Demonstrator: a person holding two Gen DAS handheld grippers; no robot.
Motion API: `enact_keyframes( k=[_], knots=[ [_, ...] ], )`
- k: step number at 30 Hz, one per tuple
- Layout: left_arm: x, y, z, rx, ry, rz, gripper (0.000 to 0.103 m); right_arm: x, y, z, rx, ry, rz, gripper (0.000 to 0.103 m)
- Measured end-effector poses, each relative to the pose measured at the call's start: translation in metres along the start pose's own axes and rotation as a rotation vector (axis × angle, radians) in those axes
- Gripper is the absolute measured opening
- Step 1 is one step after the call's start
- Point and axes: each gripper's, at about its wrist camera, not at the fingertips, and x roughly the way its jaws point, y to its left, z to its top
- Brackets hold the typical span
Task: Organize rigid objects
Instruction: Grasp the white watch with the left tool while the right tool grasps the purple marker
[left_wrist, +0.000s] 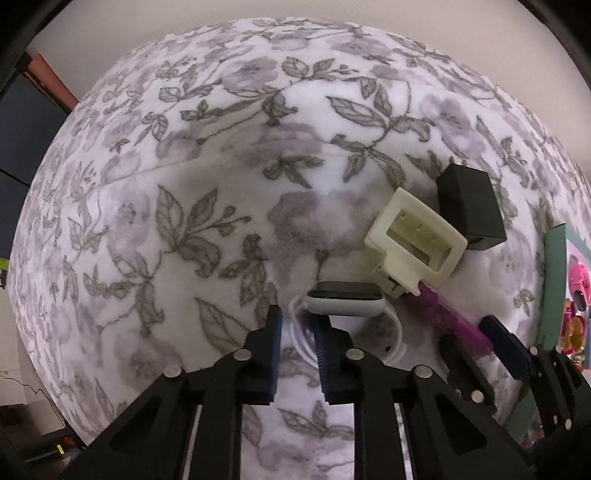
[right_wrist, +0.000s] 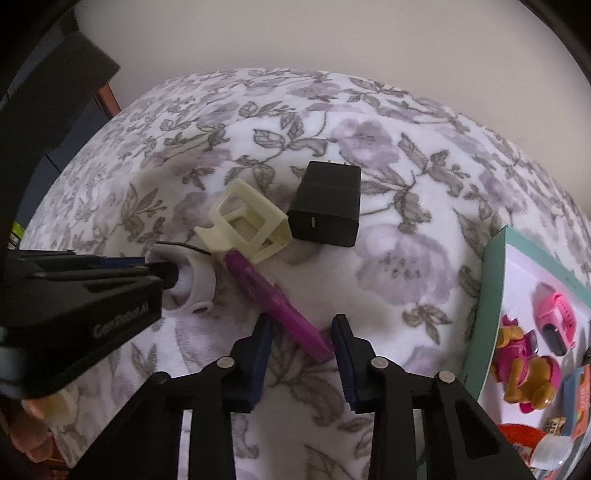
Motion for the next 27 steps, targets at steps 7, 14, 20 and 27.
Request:
enact_keyframes(
  k=[7,14,20,27],
  knots=[
    [-0.006,0.013,-0.004,-0.018,-0.018,0.026,0.011,-0.005,-0.003,-0.008,0.058,0.004,0.044,0.027],
    [-0.014,0.032,-0.024,-0.078,0.002,0.030,0.009,-0.012,-0.002,-0.020,0.130,0.031,0.075,0.019],
    [-0.029,0.042,-0.048,-0.115,0.011,-0.011,0.007,-0.028,-0.010,-0.032,0.234,0.047,0.129,0.012],
    [-0.052,0.045,-0.091,-0.132,-0.004,-0.048,0.007,-0.055,-0.017,-0.052,0.274,0.049,0.115,0.012]
  ],
)
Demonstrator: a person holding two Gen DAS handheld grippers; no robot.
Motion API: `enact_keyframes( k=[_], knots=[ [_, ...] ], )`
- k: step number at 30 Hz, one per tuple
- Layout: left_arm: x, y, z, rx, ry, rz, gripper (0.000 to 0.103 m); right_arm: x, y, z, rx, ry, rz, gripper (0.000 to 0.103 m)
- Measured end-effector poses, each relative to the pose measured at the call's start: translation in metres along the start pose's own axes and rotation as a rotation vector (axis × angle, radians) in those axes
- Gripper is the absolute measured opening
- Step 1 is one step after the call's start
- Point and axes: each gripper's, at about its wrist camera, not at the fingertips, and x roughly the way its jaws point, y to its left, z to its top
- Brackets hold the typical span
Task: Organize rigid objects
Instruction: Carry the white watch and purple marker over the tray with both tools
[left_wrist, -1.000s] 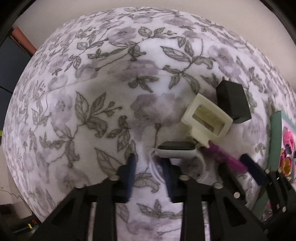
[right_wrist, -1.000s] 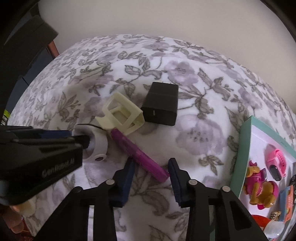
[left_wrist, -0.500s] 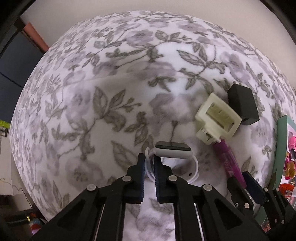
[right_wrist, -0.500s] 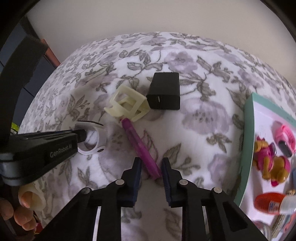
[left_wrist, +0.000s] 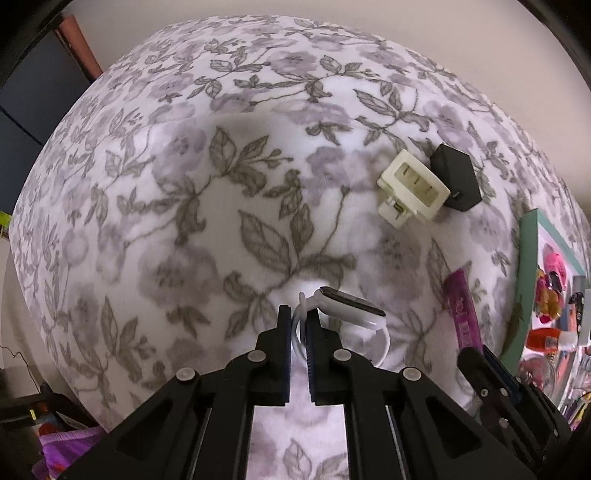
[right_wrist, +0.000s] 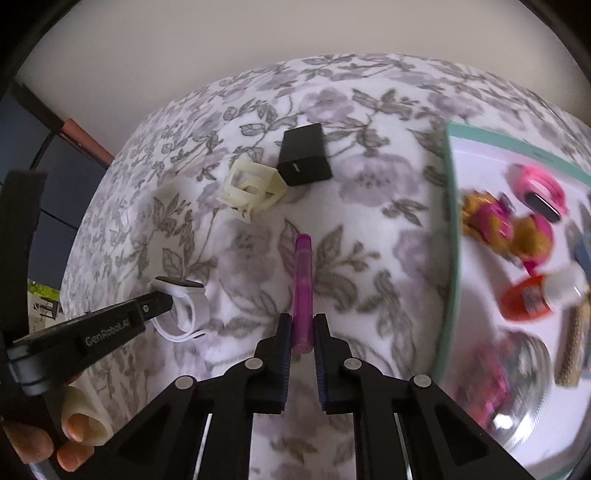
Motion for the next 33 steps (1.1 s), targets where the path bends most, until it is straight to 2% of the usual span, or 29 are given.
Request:
enact_keyframes(
  k=[10,15,22,28,33],
  knots=[
    [-0.058,-0.014,-0.049,0.034,-0.076,-0.071,0.007,-0.059,-0.022,-0.032,0.074,-0.076,0.010,0.012],
    [-0.063,-0.033,-0.058,0.078,-0.095,-0.114,0.007,-0.095,-0.034,-0.045,0.109,-0.145,0.024,0.012],
    [-0.070,-0.065,-0.072,0.159,-0.139,-0.133,0.007,-0.136,-0.057,-0.058,0.164,-0.241,0.016,0.012],
    [-0.075,-0.097,-0.083,0.258,-0.154,-0.169,0.007,-0.165,-0.088,-0.062,0.236,-0.309,-0.020,0.012],
    [-0.073,-0.125,-0.095,0.338,-0.148,-0.196,0.007,-0.173,-0.119,-0.065,0.310,-0.317,-0.108,0.012]
  ],
)
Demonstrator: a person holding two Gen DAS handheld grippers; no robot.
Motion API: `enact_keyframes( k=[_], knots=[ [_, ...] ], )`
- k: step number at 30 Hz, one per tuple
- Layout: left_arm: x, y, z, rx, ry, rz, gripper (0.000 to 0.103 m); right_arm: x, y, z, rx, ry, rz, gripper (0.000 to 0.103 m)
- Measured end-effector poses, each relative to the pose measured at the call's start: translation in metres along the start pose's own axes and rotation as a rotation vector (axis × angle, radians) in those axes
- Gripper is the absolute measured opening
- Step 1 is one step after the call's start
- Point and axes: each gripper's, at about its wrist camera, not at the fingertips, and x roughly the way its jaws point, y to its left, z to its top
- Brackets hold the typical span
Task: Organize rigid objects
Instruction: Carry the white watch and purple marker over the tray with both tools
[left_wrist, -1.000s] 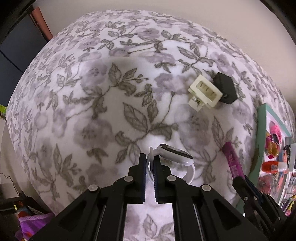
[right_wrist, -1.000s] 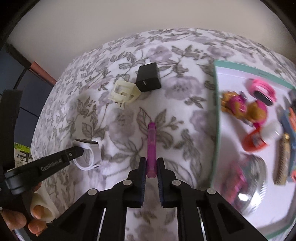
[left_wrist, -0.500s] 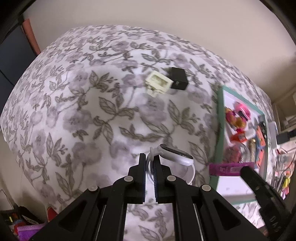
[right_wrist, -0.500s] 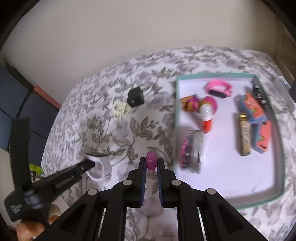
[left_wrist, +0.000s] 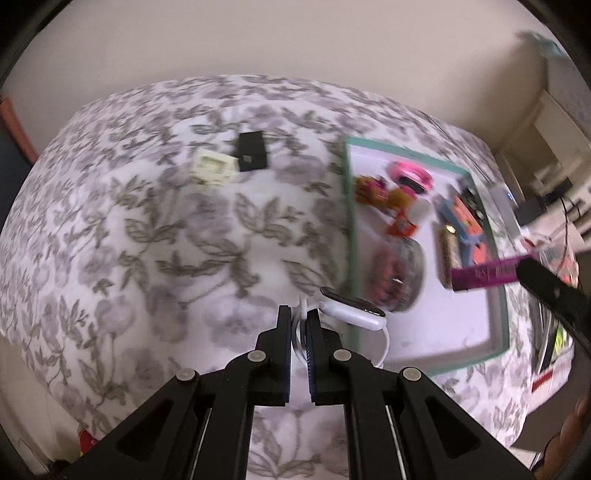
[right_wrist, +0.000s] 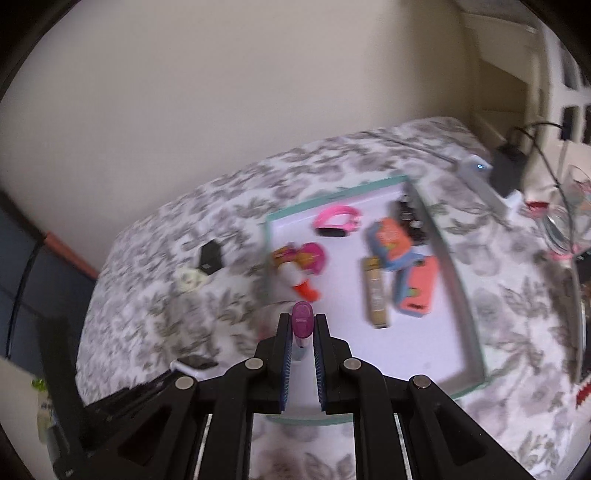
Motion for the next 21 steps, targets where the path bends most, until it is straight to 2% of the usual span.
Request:
enact_keyframes(
  k=[5,12,21],
  knots=[
    [0.010,-0.029,-0.005,0.075,0.021,-0.023,0.007,0.007,-0.020,0.002,0.006,0.017,-0.145,0.012],
    [0.019,-0.055,-0.006,0.152,0.003,-0.016,0.007,0.027,-0.037,-0.001,0.023,0.083,-0.221,0.012],
    [0.027,-0.071,-0.005,0.198,-0.011,-0.015,0.007,0.039,-0.045,-0.001,0.023,0.128,-0.247,0.012]
  ],
)
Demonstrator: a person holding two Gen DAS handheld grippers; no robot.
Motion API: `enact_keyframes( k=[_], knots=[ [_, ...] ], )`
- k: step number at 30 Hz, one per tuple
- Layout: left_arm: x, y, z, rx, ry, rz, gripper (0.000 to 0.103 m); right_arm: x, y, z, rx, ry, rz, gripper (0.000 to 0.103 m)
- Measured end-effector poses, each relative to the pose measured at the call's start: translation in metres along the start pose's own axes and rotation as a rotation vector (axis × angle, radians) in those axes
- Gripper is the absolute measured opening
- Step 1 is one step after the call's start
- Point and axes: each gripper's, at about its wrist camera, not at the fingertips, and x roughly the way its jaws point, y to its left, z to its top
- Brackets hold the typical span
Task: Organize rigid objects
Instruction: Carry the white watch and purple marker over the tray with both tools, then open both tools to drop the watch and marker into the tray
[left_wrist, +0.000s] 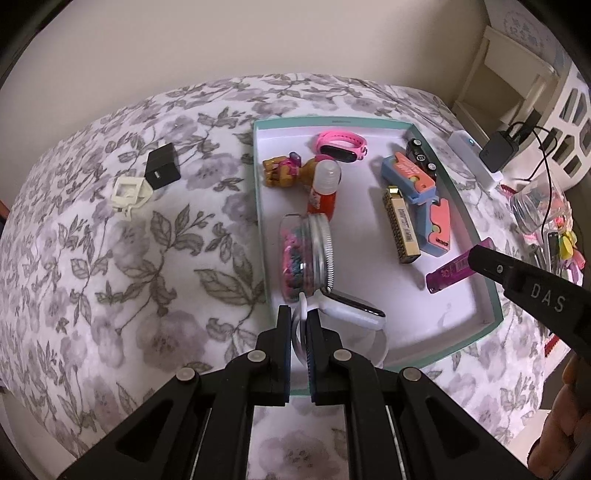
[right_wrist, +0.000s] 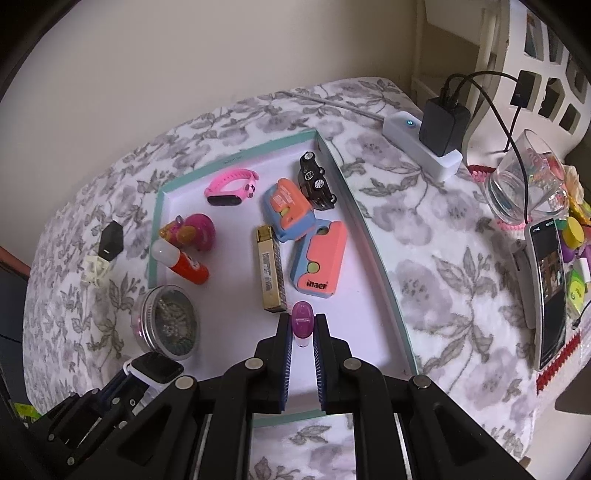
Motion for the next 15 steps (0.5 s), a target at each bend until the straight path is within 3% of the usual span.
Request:
enact_keyframes(
  k=[15],
  knots=[
    [0.010,-0.008,0.003,0.039,-0.025,0.066,0.008,0.005,0.002,0.005,-0.008,0.002,-0.009,0.012]
  ],
)
